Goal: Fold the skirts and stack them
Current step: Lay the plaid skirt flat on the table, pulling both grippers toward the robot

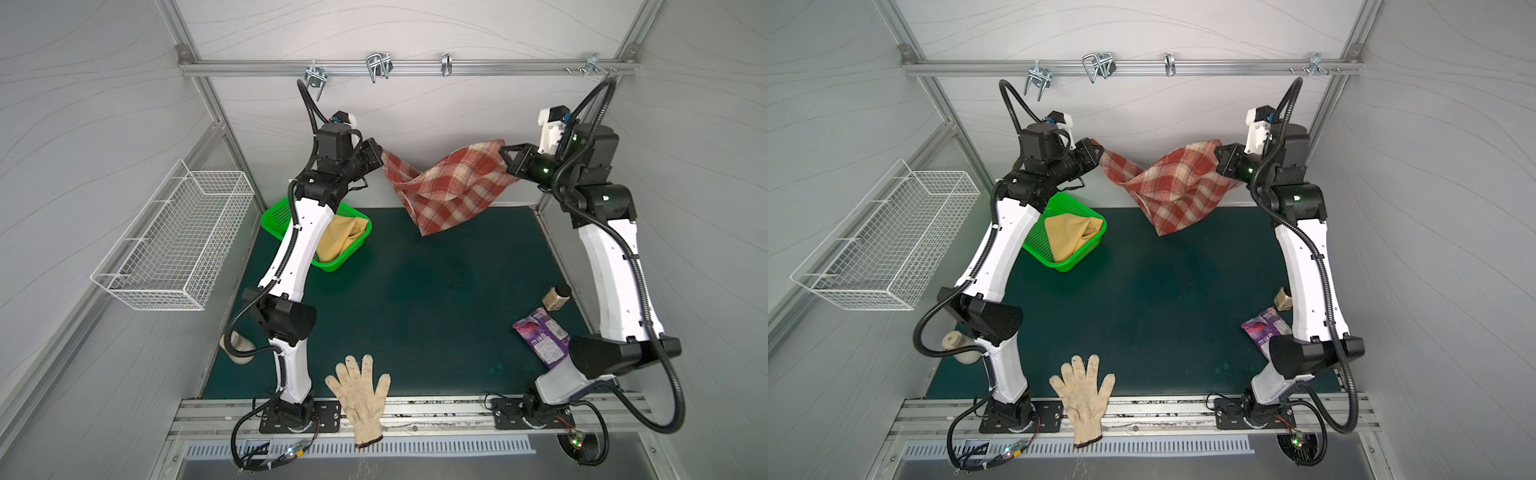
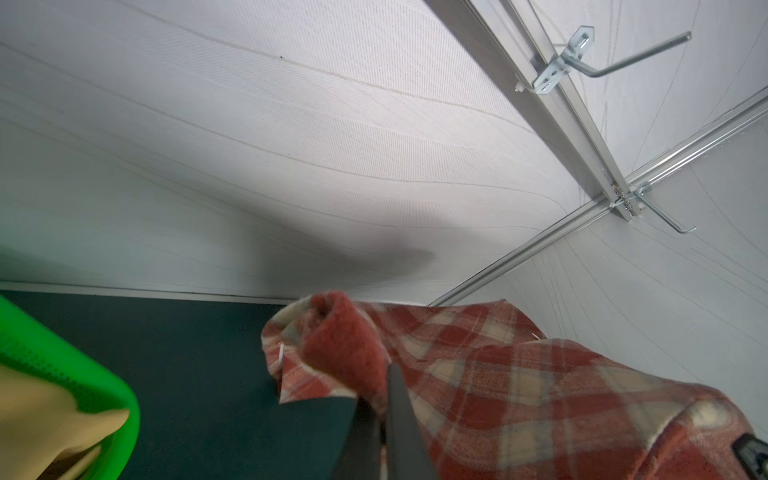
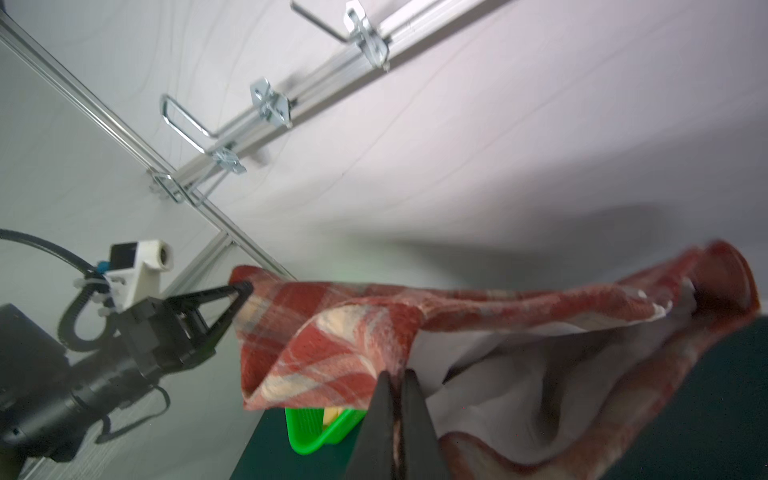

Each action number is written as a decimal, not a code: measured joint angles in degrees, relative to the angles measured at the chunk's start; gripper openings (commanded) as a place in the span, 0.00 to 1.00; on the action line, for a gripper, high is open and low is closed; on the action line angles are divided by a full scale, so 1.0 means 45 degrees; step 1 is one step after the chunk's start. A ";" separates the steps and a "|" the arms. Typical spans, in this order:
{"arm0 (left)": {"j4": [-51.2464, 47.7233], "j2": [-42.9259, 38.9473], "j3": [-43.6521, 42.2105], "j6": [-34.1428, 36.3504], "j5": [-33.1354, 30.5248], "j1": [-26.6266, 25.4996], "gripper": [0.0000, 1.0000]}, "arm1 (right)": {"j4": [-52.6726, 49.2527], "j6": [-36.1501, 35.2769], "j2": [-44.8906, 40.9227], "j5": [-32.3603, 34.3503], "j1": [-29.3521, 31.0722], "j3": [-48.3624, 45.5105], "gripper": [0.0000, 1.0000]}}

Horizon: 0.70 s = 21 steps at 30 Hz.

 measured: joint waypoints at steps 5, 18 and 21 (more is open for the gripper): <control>0.2443 -0.3492 -0.6790 -0.0019 -0.0102 0.0044 0.00 | 0.1117 0.0282 -0.3351 0.0389 0.0991 -0.6411 0.00; 0.4843 -0.9612 -2.2547 -0.2137 -0.1472 0.0063 0.04 | 0.2467 0.3230 -0.9583 0.2059 0.5795 -1.8379 0.35; 0.4503 -1.1322 -2.3032 -0.2399 -0.2312 0.0068 0.15 | 0.2701 0.3954 -1.0292 0.2608 0.6989 -1.8923 0.59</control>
